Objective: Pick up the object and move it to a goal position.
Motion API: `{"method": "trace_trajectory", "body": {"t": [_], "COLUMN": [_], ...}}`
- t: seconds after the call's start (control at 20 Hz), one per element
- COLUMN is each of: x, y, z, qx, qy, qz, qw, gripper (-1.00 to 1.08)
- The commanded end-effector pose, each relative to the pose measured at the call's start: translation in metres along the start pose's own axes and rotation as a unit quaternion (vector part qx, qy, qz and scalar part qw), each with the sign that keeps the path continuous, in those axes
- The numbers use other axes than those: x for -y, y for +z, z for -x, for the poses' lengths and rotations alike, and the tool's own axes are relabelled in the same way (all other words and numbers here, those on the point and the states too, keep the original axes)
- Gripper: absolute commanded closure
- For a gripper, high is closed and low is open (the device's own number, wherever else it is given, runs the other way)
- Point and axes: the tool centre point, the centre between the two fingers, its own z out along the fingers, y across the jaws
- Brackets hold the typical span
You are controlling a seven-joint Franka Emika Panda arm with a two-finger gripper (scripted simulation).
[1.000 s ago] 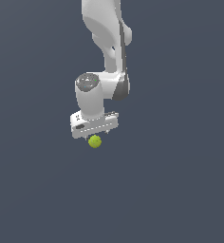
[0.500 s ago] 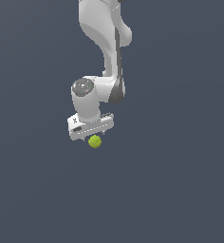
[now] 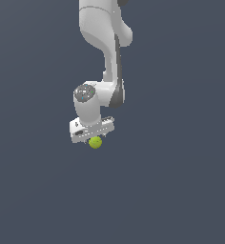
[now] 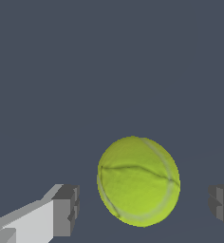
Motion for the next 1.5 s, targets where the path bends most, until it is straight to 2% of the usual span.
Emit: {"method": "trace_trajectory", "body": {"t": [0.0,0.35,0.4,1.05,1.45], "x": [0.000,0.000,0.000,-0.001,-0.004], "y": [0.014,0.029,0.029,0.026,0.001], "z": [0.001,0.000,0.000,0.001,0.013], "qx": [0.000,0.000,0.000,0.000,0.000], "qy": [-0.001,-0.001,-0.001,-0.001,-0.001], "qz": [0.000,0.000,0.000,0.000,0.000], "qw": [1.0000,1.0000,1.0000,1.0000,1.0000], "gripper": [-0.92,-0.92,1.08,1.08,1.08]}}
